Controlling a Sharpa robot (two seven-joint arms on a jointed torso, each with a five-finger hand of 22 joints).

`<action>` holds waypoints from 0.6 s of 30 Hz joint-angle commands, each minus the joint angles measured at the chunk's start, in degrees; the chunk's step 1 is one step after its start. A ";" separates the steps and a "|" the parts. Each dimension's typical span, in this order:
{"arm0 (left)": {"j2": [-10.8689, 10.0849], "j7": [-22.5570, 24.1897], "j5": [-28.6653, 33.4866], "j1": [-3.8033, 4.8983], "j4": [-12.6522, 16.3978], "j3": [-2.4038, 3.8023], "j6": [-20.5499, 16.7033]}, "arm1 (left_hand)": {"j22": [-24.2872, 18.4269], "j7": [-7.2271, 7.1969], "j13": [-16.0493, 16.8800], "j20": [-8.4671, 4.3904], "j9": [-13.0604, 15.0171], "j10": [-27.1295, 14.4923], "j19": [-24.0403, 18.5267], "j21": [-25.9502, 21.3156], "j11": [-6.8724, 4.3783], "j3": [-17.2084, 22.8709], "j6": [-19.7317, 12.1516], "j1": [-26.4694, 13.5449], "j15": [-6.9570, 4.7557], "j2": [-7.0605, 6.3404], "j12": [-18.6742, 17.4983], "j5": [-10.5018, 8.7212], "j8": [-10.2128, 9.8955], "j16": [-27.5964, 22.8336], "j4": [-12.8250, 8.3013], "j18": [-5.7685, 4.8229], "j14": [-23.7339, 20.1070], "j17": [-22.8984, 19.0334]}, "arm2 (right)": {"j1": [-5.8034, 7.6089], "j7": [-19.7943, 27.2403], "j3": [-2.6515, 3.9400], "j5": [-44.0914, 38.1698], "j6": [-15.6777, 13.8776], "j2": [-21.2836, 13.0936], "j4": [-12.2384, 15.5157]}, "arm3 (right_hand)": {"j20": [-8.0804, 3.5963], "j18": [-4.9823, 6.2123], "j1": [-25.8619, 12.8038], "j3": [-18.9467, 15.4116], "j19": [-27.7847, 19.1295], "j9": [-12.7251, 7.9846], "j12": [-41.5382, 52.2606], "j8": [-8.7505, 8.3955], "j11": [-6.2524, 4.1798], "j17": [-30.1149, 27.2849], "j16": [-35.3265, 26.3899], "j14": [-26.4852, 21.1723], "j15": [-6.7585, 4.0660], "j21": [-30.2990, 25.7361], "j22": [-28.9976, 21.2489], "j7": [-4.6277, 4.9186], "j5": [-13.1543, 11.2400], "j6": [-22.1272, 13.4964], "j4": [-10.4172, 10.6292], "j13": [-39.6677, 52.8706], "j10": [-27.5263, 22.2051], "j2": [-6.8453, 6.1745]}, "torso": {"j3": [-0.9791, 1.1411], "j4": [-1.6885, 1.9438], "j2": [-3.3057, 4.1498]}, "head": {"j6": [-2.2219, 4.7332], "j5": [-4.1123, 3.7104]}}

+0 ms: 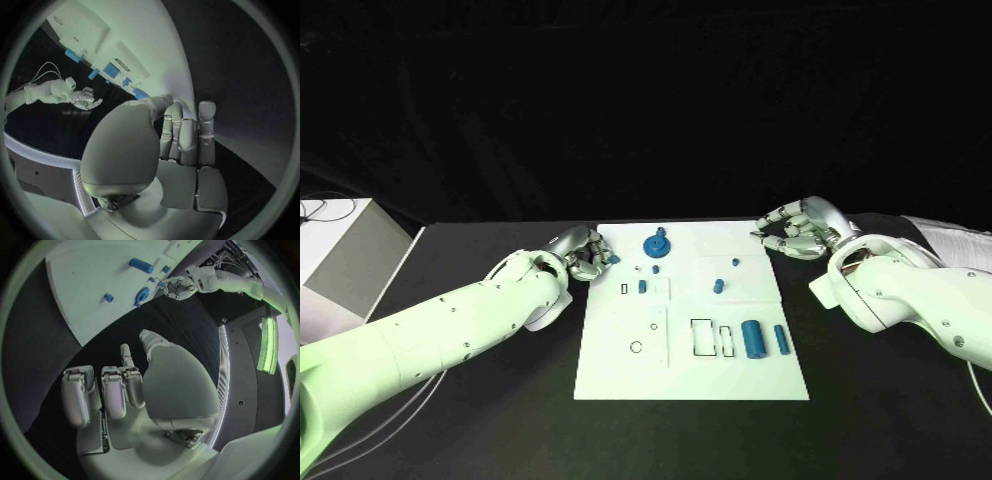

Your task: Assemble the parts on the task board

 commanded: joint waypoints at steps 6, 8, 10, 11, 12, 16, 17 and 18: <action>-0.08 3.00 6.13 -0.38 0.56 0.40 1.44 | 3.06 0.22 2.59 -0.84 8.77 0.16 0.70 3.16 -0.24 12.52 -0.10 -8.25 -0.38 -1.66 1.50 0.45 4.08 1.07 -6.59 -1.37 1.57 2.53 | -0.02 0.50 0.01 -0.35 0.46 0.03 0.10 | 0.08 0.13 -0.54 0.47 5.08 0.06 -0.12 0.07 0.32 13.60 -0.37 5.51 0.25 -0.16 13.83 -0.05 0.25 -0.32 0.02 13.00 3.77 -0.05 | 0.03 -0.03 0.01 | 0.08 -0.02; -0.13 3.07 7.12 -0.38 0.64 0.77 1.72 | 3.69 0.04 3.16 -0.95 10.22 0.16 0.71 3.81 -0.36 14.90 0.00 -10.42 -0.51 -1.79 1.92 0.72 4.47 1.30 -8.72 -1.42 2.04 3.30 | -0.02 0.51 0.01 -0.36 0.43 0.03 0.10 | 0.08 0.13 -0.54 0.47 5.08 0.06 -0.12 0.07 0.32 13.60 -0.37 5.51 0.25 -0.16 13.83 -0.05 0.25 -0.32 0.02 13.00 3.77 -0.05 | 0.02 -0.02 0.01 | 0.06 -0.02; -0.18 3.07 7.86 -0.38 0.70 1.09 2.00 | 4.18 -0.10 3.59 -1.06 11.33 0.26 0.80 4.35 -0.41 16.56 0.08 -12.39 -0.67 -1.82 2.28 0.98 4.70 1.57 -10.28 -1.46 2.56 4.10 | -0.02 0.52 0.01 -0.36 0.41 0.03 0.10 | 0.07 0.17 -0.54 0.49 5.00 0.06 -0.22 0.08 0.32 13.45 -0.43 5.47 0.25 -0.34 13.72 -0.06 0.26 -0.32 0.00 12.94 3.70 -0.06 | 0.02 0.00 0.01 | 0.10 -0.01; -0.23 3.04 8.46 -0.38 0.76 1.31 2.24 | 4.37 -0.08 3.84 -1.12 12.03 0.33 0.75 4.57 -0.55 17.27 0.20 -13.49 -0.70 -1.68 2.49 1.40 4.86 1.67 -11.14 -1.46 2.75 4.39 | -0.02 0.53 0.01 -0.36 0.39 0.03 0.10 | 0.07 0.17 -0.54 0.49 5.00 0.06 -0.22 0.08 0.32 13.45 -0.43 5.47 0.25 -0.34 13.72 -0.06 0.26 -0.32 0.00 12.94 3.70 -0.06 | 0.01 0.01 -0.01 | 0.12 -0.01; -0.29 3.00 9.09 -0.37 0.84 1.52 2.47 | 4.49 -0.11 3.96 -1.14 12.39 0.35 0.76 4.69 -0.57 17.59 0.22 -14.04 -0.73 -1.58 2.59 1.55 4.92 1.74 -11.56 -1.47 2.89 4.62 | -0.02 0.54 0.01 -0.36 0.38 0.03 0.10 | 0.07 0.17 -0.54 0.49 5.00 0.06 -0.22 0.08 0.32 13.45 -0.43 5.47 0.25 -0.34 13.72 -0.06 0.26 -0.32 0.00 12.94 3.70 -0.06 | 0.01 0.00 -0.01 | 0.12 0.00; -0.57 2.70 10.81 -0.35 1.20 2.24 3.46 | 5.03 -0.28 4.67 -1.31 14.46 0.47 0.75 5.29 -0.76 18.89 0.24 -17.02 -0.89 -1.07 3.28 3.43 5.23 2.20 -13.75 -1.49 3.66 5.86 | -0.02 0.61 0.01 -0.36 0.26 0.02 0.10 | 0.07 0.18 -0.54 0.50 4.99 0.06 -0.26 0.08 0.32 13.35 -0.47 5.45 0.25 -0.37 13.70 -0.06 0.26 -0.32 0.00 12.91 3.67 -0.07 | 0.05 0.01 -0.05 | 0.13 0.07; -0.68 2.49 11.52 -0.33 1.34 2.47 3.95 | 5.12 -0.30 4.75 -1.32 14.69 0.47 0.78 5.37 -0.78 19.02 0.26 -17.33 -0.91 -1.00 3.35 3.58 5.27 2.27 -13.96 -1.51 3.77 6.06 | -0.02 0.70 0.01 -0.35 0.18 0.03 0.09 | 0.07 0.25 -0.54 0.50 4.87 0.06 -0.28 0.09 0.32 13.25 -0.51 5.42 0.25 -0.63 13.54 -0.06 0.26 -0.32 -0.01 12.90 3.66 -0.08 | 0.06 0.01 -0.05 | 0.17 0.05; -0.73 2.39 11.77 -0.32 1.40 2.56 4.20 | 5.16 -0.31 4.78 -1.33 14.79 0.48 0.80 5.41 -0.79 19.09 0.27 -17.44 -0.92 -0.97 3.38 3.63 5.29 2.29 -14.05 -1.51 3.81 6.12 | -0.02 0.74 0.01 -0.35 0.14 0.03 0.09 | 0.07 0.29 -0.53 0.50 4.80 0.06 -0.39 0.09 0.32 13.19 -0.54 5.41 0.25 -0.81 13.43 -0.06 0.26 -0.32 -0.01 12.82 3.58 -0.08 | 0.04 0.00 -0.05 | 0.18 0.05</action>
